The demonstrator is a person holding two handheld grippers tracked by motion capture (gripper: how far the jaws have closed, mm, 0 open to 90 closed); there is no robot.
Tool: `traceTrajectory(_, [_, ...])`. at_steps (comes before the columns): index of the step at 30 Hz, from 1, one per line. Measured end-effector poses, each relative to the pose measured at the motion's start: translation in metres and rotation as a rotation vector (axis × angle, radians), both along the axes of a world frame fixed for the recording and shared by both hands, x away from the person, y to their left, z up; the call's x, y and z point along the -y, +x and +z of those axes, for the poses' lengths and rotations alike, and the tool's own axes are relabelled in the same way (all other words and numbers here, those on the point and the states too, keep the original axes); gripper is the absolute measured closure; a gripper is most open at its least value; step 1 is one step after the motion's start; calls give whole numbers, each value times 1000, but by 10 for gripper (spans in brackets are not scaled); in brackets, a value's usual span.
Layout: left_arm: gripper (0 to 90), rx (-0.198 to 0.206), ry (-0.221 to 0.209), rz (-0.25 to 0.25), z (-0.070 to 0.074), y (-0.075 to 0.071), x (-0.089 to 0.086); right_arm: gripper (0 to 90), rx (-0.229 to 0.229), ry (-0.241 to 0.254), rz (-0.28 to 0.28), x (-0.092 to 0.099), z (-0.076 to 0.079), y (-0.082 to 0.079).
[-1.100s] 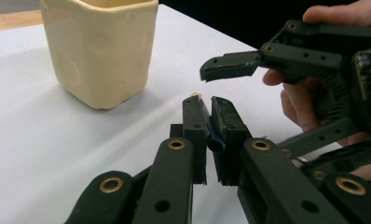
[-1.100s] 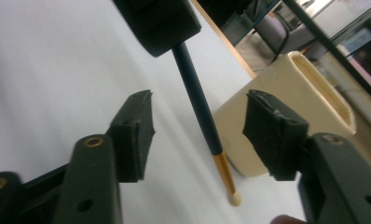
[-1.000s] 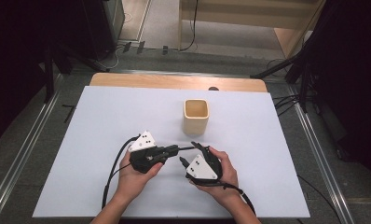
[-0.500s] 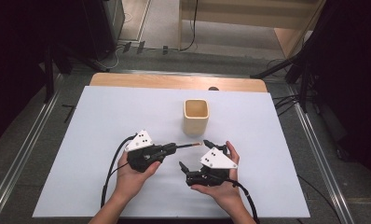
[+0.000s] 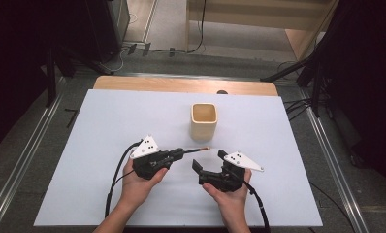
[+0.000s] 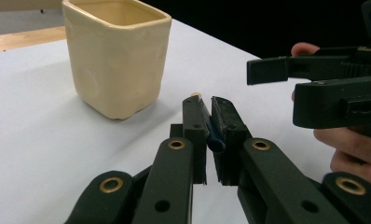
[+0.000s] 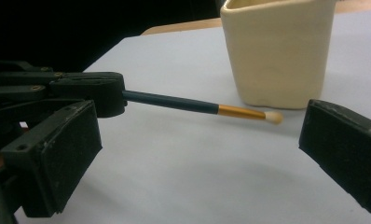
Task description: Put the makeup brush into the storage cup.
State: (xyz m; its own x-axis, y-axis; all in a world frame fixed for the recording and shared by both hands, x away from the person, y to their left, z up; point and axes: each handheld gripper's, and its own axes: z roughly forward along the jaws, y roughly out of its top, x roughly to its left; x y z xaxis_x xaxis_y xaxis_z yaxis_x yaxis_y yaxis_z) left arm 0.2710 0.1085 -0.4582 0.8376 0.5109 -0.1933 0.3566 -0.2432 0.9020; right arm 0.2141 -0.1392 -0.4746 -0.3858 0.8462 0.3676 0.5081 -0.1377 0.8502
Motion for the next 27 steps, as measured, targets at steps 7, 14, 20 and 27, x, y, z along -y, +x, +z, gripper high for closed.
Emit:
traceTrajectory(7, [854, 11, -6, 7, -1, -1, 0, 2, -46, 94, -51, -4, -5, 1])
traceTrajectory(14, [854, 23, -14, 13, -1, -2, 1, 25, -100, 258, -105, -4, -2, 4])
traceTrajectory(20, [855, 33, -17, 16, 0, -3, 0, 38, -203, 434, -156, -1, -2, 5])
traceTrajectory(27, [854, 35, -22, 15, 1, -4, 1, 57, -262, 513, -185, 0, -5, 8])
